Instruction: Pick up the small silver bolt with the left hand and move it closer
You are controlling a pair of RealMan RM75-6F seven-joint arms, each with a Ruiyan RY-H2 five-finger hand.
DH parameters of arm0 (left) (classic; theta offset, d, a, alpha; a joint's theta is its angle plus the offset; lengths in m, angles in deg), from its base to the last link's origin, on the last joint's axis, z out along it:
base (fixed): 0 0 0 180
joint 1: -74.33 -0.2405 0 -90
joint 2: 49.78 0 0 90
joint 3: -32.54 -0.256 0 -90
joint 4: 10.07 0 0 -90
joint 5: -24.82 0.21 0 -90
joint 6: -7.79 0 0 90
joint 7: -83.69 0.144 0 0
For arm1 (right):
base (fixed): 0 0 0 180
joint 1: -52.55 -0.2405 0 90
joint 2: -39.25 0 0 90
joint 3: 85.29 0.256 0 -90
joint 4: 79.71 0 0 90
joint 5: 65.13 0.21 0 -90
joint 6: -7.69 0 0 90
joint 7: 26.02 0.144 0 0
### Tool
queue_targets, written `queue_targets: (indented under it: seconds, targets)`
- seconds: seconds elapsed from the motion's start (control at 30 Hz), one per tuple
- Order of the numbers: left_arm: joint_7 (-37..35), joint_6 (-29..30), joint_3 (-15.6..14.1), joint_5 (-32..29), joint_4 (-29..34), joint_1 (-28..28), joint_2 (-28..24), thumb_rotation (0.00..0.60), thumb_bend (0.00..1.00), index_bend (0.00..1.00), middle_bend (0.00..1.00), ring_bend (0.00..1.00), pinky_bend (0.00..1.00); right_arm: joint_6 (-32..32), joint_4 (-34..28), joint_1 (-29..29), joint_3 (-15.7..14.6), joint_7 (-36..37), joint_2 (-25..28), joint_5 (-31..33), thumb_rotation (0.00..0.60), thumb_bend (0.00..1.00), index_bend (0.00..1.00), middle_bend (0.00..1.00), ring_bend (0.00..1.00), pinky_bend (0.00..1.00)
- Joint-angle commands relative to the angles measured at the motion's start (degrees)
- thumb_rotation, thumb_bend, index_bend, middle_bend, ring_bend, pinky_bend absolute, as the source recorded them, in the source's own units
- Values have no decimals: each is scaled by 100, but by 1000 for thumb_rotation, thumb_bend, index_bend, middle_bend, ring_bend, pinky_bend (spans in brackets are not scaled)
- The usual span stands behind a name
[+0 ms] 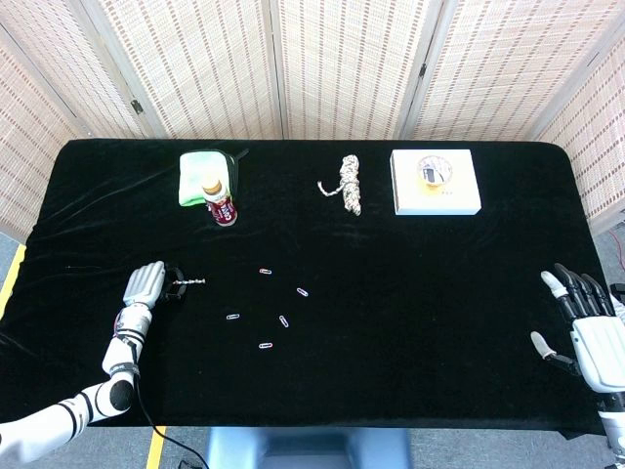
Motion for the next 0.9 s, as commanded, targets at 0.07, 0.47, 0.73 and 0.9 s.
queue_targets:
  seconds: [0.07, 0.47, 0.73, 0.9]
  targets:
    - [-81, 159, 10, 108, 141, -75, -55, 600, 512, 806, 1000, 1000, 1000, -28, -12, -9, -4, -26, 0, 5, 600, 333, 0, 0, 0, 0]
    - [566, 1118, -158, 491, 1472, -334, -459, 600, 578, 832, 1000, 1000, 1000, -47, -31, -23, -42, -83, -13, -69, 600, 332, 0, 0, 0, 0]
    - [1279, 1723, -391, 534, 1889, -479, -198, 600, 593, 832, 1000, 1000, 1000, 89, -7, 35, -148, -20, 33, -296, 600, 333, 0, 0, 0, 0]
    - [1658, 2002, -355, 455, 1919, -489, -15, 600, 599, 832, 1000, 1000, 1000, 294, -5, 145, -253, 105, 132, -484, 600, 332, 0, 0, 0, 0]
